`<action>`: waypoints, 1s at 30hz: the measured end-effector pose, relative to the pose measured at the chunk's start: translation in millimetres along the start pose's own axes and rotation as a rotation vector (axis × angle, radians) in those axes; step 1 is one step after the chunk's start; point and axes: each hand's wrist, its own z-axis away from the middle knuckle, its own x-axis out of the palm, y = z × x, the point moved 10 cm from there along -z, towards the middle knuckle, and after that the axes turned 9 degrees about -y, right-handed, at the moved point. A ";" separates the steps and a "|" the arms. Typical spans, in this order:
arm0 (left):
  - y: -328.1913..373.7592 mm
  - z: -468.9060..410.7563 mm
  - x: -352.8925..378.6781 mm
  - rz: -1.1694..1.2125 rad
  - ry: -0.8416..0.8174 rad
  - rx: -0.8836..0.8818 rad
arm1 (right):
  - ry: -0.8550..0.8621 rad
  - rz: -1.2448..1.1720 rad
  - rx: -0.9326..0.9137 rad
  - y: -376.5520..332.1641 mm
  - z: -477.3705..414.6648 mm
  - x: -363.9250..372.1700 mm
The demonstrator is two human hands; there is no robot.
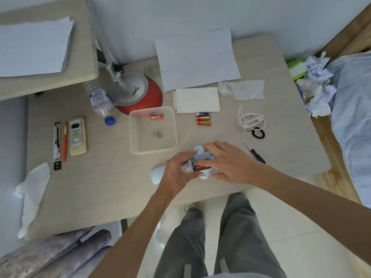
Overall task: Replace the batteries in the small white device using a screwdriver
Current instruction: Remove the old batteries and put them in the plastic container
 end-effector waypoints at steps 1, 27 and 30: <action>-0.6 -0.6 0.6 0.011 0.000 0.001 | -0.018 0.030 -0.019 0.2 -2.4 -0.7; 3.5 -13.0 11.6 0.206 -0.135 -0.018 | -0.412 0.104 -0.164 10.4 -25.0 4.7; 4.1 -13.0 10.8 0.204 -0.135 -0.012 | -0.352 0.075 -0.184 12.0 -21.1 8.1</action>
